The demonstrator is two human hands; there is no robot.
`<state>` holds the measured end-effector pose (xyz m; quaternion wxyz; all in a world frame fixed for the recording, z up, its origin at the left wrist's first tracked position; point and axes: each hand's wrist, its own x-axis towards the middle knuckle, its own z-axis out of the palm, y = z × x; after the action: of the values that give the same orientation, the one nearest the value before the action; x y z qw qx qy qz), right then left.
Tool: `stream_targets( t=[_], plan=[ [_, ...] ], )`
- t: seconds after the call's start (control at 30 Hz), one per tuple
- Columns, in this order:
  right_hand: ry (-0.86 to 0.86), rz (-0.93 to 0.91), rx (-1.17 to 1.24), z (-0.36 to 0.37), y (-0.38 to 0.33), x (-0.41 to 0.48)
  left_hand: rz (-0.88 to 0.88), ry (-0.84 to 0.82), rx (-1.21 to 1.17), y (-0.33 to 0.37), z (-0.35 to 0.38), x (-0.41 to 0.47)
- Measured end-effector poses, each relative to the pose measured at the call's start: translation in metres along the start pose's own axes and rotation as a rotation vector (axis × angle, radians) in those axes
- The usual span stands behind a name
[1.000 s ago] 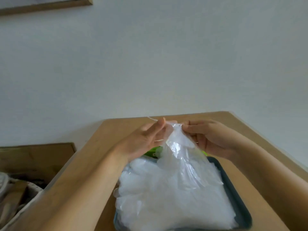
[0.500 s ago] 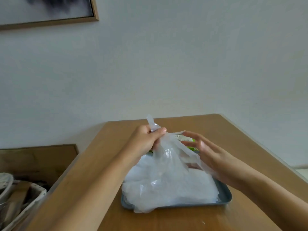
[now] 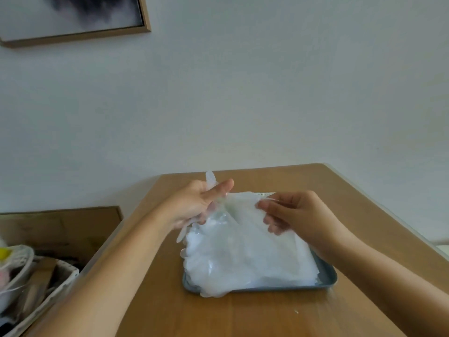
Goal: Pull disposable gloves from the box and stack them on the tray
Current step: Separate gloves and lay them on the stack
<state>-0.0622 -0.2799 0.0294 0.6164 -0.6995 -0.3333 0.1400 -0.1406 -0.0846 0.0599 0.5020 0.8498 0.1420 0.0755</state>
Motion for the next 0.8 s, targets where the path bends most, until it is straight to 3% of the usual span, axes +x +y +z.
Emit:
stream_targets(
  t=[0.07,0.17,0.4,0.53,0.6,0.67,0.73,0.8],
  plan=[
    [-0.034,0.129,0.119,-0.004,0.004,0.004,-0.034,-0.076,0.070,-0.007,-0.014,0.000],
    [-0.069,0.190,-0.043,-0.011,0.024,0.009,-0.047,-0.114,0.054,-0.026,-0.022,0.010],
    [-0.133,0.170,-0.432,-0.028,0.067,0.019,0.009,0.021,0.352,-0.070,0.007,0.036],
    [-0.169,0.169,-0.474,-0.028,0.073,0.020,-0.039,0.246,0.677,-0.079,0.009,0.039],
    [-0.174,0.169,-0.493,-0.027,0.074,0.020,0.069,0.378,0.842,-0.067,0.017,0.032],
    [-0.147,0.169,-0.507,-0.027,0.078,0.021,0.273,0.464,0.833,-0.051,0.032,0.020],
    [-0.111,0.158,-0.531,-0.027,0.082,0.021,0.410,0.412,0.738,-0.040,0.052,0.007],
    [-0.090,0.149,-0.568,-0.026,0.088,0.020,0.438,0.265,0.718,-0.039,0.073,-0.002]
  ],
)
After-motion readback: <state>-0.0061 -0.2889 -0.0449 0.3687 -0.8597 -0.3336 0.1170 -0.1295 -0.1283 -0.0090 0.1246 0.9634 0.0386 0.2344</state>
